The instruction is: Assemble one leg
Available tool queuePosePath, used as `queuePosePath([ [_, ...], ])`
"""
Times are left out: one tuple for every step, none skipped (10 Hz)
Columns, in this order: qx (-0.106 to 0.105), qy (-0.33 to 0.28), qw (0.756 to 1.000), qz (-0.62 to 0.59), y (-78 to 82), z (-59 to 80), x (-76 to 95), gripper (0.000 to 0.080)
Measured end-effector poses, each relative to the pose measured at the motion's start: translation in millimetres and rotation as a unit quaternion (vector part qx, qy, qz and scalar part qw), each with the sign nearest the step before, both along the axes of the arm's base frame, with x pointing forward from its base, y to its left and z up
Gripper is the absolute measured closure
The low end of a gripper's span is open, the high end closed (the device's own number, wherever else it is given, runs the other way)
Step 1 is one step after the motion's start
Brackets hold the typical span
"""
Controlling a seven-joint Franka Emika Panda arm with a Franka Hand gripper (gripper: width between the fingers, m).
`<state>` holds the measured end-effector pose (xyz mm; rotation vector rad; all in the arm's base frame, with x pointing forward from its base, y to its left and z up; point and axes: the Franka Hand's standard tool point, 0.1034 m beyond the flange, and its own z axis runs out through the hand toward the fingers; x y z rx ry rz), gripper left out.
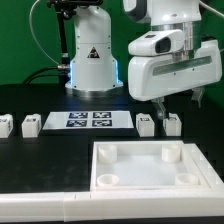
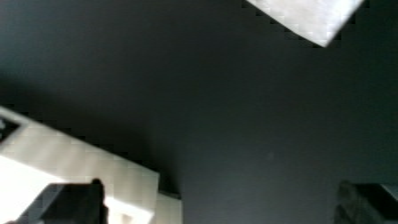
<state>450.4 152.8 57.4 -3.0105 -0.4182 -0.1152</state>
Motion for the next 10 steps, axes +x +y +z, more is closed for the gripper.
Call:
queuePosePath([
  [0.01, 0.012, 0.996, -0.089, 3.9, -10.4, -10.7, 0.015],
  [0.013, 0.014, 0.994, -0.107, 1.8, -15.6, -16.0, 0.015],
  [0.013, 0.009, 0.996, -0.09, -4.8, -20.9, -18.0, 0.015],
  [0.009, 0.026, 0.996, -0.089, -3.4, -20.8, -18.7, 0.015],
  [0.01, 0.025, 0.996, -0.088, -2.9, -20.6, -17.8, 0.015],
  [0.003, 0.058, 0.994, -0.088, -2.2, -22.6, -24.3, 0.015],
  [-0.012, 0.13, 0.986, -0.1, 6.0, -17.3, -27.8, 0.015],
  [-0.022, 0.188, 0.977, -0.099, 14.9, -11.7, -24.9, 0.015],
  [-0.029, 0.227, 0.969, -0.097, 18.4, -11.7, -24.6, 0.015],
  [-0.048, 0.314, 0.944, -0.094, 21.8, -8.1, -30.7, 0.015],
])
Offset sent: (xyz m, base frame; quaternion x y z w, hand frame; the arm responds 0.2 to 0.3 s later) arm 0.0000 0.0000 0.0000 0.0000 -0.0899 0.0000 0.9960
